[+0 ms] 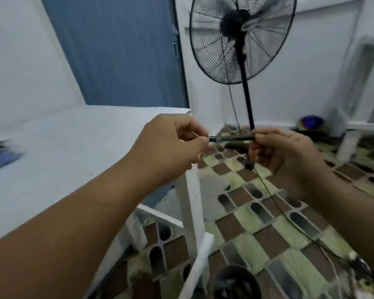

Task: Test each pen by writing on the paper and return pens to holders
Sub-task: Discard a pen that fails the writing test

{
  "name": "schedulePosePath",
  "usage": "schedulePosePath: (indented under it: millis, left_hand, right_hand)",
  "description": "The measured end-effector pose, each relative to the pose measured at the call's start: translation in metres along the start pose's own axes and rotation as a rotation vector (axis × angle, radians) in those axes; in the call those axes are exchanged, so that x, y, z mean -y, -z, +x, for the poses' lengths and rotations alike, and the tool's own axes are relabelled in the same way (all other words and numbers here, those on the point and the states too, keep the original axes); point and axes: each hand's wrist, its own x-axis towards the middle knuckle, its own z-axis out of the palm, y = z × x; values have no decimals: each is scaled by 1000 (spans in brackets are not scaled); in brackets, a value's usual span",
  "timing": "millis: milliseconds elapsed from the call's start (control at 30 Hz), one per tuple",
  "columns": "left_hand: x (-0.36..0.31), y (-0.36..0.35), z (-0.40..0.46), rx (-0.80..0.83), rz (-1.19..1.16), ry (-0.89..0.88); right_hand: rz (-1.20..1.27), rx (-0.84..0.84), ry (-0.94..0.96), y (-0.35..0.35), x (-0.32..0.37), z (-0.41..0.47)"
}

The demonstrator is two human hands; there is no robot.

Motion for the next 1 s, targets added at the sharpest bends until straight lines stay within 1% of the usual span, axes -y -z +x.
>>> schedulePosePath:
  millis: [100,233,400,533,667,733,800,933,1000]
  left_hand:
    - [24,-79,7,79,-96,82]
    - [86,-156,4,160,-165,258]
    - [163,-217,-8,269,-181,478]
    - [221,-255,-26,363,-186,628]
    - [260,-277,-45,492,-244,803]
    - [277,-281,-53,563,-276,851]
    - [293,-282,-60,601,-270,876]
    - [313,-278,-70,634,-212,918]
    - [316,-272,-72,633,-192,907]
  right_hand:
    - [-33,-139,-77,67,-34,-12]
    - [-33,-233,-230,121,-99,-31]
    - [-66,-329,-376,157,-183,-54]
    - [-179,-379,-523,176,-241,-71]
    - [-301,-389,-596,183,-280,-83]
    - [-380,-378,-634,186,-299,-88]
    - [-462,-331,-694,186,-318,-94]
    - [-728,-82,-874,186,-359,-105]
    - [-839,10,-893,182,-367,-107]
